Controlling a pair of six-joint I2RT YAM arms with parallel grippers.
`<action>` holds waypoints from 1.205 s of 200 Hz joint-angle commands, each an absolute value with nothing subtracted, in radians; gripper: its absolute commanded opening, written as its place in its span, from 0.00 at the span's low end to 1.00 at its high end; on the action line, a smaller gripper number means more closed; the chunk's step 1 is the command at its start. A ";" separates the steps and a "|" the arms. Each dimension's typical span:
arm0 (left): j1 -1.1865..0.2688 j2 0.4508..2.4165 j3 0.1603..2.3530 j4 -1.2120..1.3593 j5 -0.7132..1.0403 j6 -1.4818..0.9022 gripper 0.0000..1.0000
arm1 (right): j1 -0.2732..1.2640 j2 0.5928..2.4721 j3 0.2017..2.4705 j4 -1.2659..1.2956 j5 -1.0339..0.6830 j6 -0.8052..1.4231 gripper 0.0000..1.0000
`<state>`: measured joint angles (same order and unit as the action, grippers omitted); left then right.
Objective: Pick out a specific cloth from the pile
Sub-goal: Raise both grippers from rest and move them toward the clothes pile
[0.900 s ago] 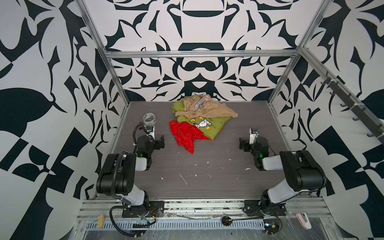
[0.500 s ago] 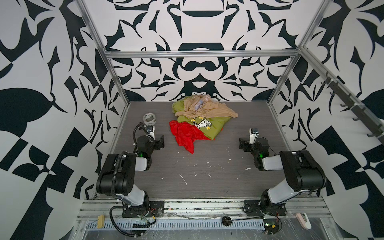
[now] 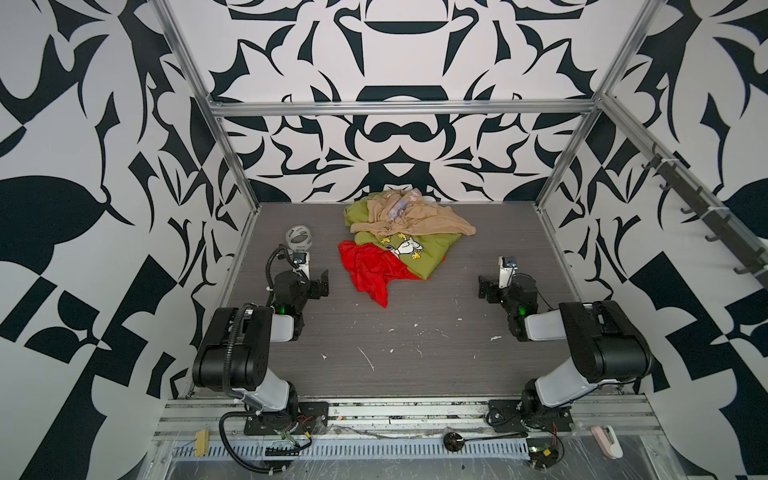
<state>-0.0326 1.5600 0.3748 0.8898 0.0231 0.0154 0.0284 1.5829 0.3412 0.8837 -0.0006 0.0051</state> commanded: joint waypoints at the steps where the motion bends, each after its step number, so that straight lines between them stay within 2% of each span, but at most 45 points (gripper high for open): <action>1: -0.028 1.560 0.379 0.897 0.024 0.013 0.99 | 0.030 1.554 0.353 0.916 0.003 0.012 0.99; 108: -0.030 1.552 0.356 0.936 0.037 0.011 0.99 | 0.030 1.551 0.339 0.937 0.007 0.018 0.99; 129: -0.030 1.508 0.341 0.933 -0.016 -0.009 0.99 | 0.030 1.534 0.305 0.992 0.011 0.023 0.99; 157: -0.031 1.380 0.361 0.804 -0.066 -0.025 0.99 | 0.030 1.431 0.321 0.891 0.019 0.020 0.97; 170: -0.053 1.289 0.401 0.659 -0.142 -0.040 0.99 | 0.030 1.367 0.366 0.745 0.043 0.033 0.93; 189: -0.064 1.196 0.494 0.448 -0.257 -0.198 0.99 | 0.030 1.272 0.433 0.545 0.096 0.068 0.89; 219: -0.066 1.199 0.640 0.213 -0.171 -0.289 0.99 | 0.032 1.172 0.450 0.448 0.117 0.176 0.86; 241: -0.065 1.217 0.686 0.166 -0.046 -0.362 0.99 | 0.032 1.158 0.479 0.401 0.087 0.314 0.83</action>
